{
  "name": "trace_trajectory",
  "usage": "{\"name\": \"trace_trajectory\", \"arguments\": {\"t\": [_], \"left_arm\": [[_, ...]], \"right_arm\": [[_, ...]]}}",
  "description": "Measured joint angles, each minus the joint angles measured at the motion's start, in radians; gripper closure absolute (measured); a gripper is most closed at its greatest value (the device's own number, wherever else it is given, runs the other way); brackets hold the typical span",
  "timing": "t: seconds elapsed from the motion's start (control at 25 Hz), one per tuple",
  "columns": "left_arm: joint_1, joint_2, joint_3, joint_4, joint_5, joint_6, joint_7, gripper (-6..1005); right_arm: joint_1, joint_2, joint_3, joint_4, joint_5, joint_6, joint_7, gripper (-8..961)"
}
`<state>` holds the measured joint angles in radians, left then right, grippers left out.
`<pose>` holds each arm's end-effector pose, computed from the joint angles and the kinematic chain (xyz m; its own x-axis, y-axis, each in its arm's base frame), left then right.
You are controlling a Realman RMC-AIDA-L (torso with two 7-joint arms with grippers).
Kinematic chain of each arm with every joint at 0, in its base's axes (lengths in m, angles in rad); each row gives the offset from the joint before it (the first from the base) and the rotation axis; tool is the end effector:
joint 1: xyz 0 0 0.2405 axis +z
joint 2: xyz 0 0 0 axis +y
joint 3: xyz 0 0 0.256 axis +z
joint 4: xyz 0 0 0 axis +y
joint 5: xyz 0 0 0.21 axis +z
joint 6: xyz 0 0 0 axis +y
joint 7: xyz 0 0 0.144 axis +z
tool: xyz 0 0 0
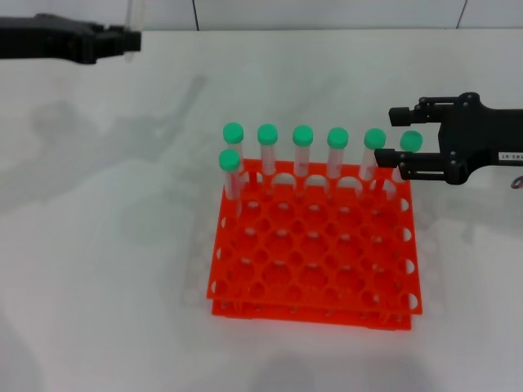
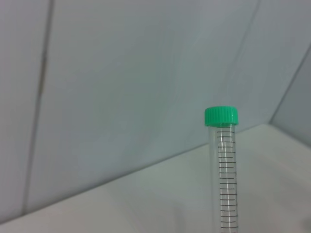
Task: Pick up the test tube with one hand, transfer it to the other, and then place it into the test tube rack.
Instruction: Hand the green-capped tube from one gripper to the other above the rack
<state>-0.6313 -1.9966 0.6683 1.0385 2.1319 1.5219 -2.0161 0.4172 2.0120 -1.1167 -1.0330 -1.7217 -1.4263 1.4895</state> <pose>-0.2207 0.3935 0.0992 0.7198 0.5099 0.4710 0.6682 -0.6927 -0.2714 0.2140 0.3464 0.0326 0.9016 -0.1053 -0.4196 -0.2404 -0.9283 -0.2837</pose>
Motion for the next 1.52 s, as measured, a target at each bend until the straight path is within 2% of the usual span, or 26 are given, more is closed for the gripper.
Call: {"name": "trace_trajectory", "arguments": {"t": [0.32, 0.48, 0.72, 0.84, 0.96, 1.16, 1.52], "left_arm": [[-0.041, -0.008, 0.005, -0.075, -0.097, -0.010, 0.025, 809], [-0.050, -0.029, 0.018, -0.091, -0.111, -0.010, 0.028, 809], [-0.056, -0.038, 0.143, -0.124, -0.143, -0.004, 0.046, 809], [-0.054, -0.057, 0.186, -0.126, -0.170, -0.007, 0.064, 809], [-0.046, -0.075, 0.190, -0.140, -0.223, -0.010, 0.107, 810], [-0.049, -0.079, 0.206, -0.212, -0.306, -0.003, 0.209, 810], [-0.053, -0.079, 0.229, -0.267, -0.307, -0.006, 0.293, 810]], "right_arm": [[0.000, -0.001, 0.000, -0.002, 0.009, 0.000, -0.002, 320], [0.001, -0.001, 0.008, -0.003, 0.011, 0.000, -0.002, 320], [0.005, -0.001, 0.021, -0.003, 0.012, 0.000, -0.003, 320], [0.004, -0.001, 0.027, -0.003, 0.023, -0.001, -0.003, 320], [0.002, -0.002, 0.028, -0.003, 0.028, -0.002, -0.004, 320], [-0.005, -0.003, 0.030, -0.019, 0.028, -0.007, -0.005, 320], [-0.037, -0.002, 0.043, -0.082, 0.034, -0.008, 0.001, 320]]}}
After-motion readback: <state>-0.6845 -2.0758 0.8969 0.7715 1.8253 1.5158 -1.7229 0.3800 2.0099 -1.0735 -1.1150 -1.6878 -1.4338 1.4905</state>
